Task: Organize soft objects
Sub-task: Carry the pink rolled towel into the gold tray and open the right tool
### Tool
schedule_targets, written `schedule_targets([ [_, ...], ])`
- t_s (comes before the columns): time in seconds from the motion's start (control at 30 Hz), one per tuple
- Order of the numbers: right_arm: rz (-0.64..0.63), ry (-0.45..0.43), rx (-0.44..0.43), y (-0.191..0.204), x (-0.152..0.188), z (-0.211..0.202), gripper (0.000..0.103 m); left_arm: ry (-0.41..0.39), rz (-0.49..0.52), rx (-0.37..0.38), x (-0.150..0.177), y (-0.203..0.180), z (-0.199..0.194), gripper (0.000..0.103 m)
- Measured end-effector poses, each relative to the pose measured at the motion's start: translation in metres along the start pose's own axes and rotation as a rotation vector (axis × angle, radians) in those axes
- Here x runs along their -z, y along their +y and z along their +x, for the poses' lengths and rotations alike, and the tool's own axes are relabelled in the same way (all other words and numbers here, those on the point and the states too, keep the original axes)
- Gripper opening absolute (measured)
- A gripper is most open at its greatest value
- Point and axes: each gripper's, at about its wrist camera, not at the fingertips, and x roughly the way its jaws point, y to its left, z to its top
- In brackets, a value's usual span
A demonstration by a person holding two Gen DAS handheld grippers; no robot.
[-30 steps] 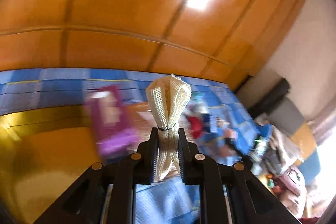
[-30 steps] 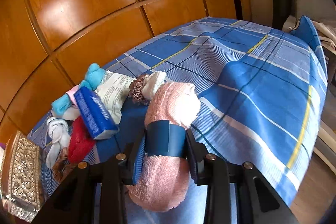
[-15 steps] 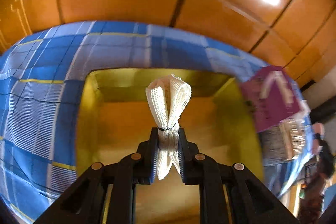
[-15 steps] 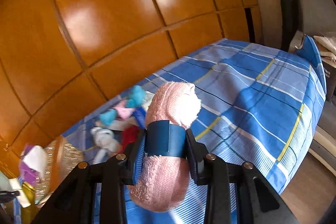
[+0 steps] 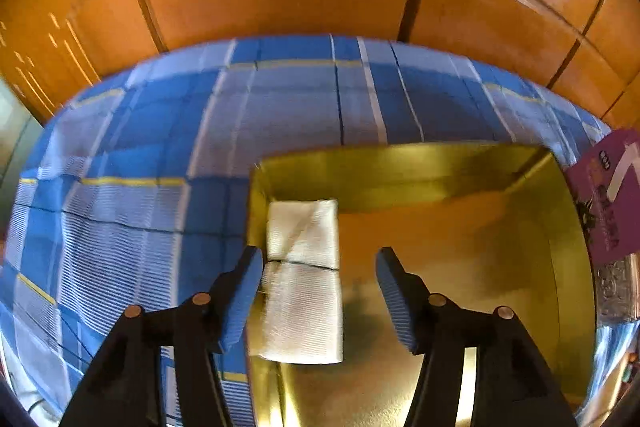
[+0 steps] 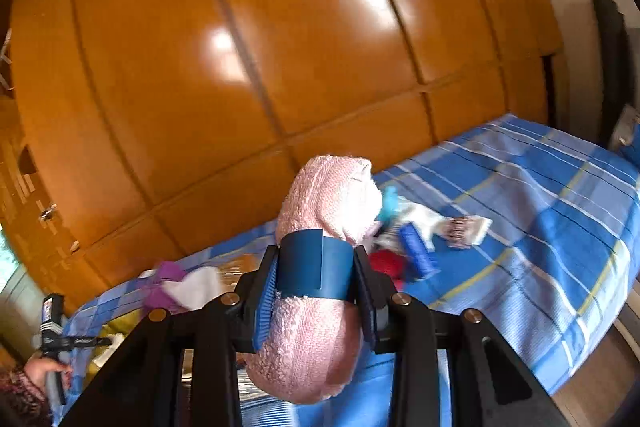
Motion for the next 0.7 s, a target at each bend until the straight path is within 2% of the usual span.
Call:
schedule_targets([
  [0.03, -0.008, 0.001, -0.019, 0.007, 0.000, -0.001, 0.035, -0.017, -0.009, -0.003, -0.001, 0.002, -0.003, 0.065],
  [0.1, -0.026, 0.005, -0.060, 0.023, 0.000, -0.001, 0.035, -0.079, -0.048, -0.027, 0.001, 0.007, -0.017, 0.077],
  [0.2, -0.061, 0.036, -0.134, 0.048, 0.001, 0.002, 0.035, -0.150, -0.083, -0.009, 0.010, 0.009, -0.038, 0.080],
  [0.3, -0.117, 0.070, -0.210, 0.077, 0.004, 0.006, 0.035, -0.188, -0.106, -0.001, 0.020, 0.007, -0.052, 0.091],
  [0.4, -0.176, 0.110, -0.297, 0.107, 0.012, 0.012, 0.035, -0.233, -0.147, 0.027, 0.039, 0.005, -0.070, 0.095],
  [0.53, -0.205, 0.204, -0.410, 0.148, 0.028, 0.030, 0.035, -0.269, -0.223, 0.073, 0.066, 0.003, -0.087, 0.100],
  [0.7, -0.245, 0.376, -0.484, 0.202, 0.060, 0.069, 0.035, -0.301, -0.292, 0.065, 0.099, 0.001, -0.103, 0.103],
])
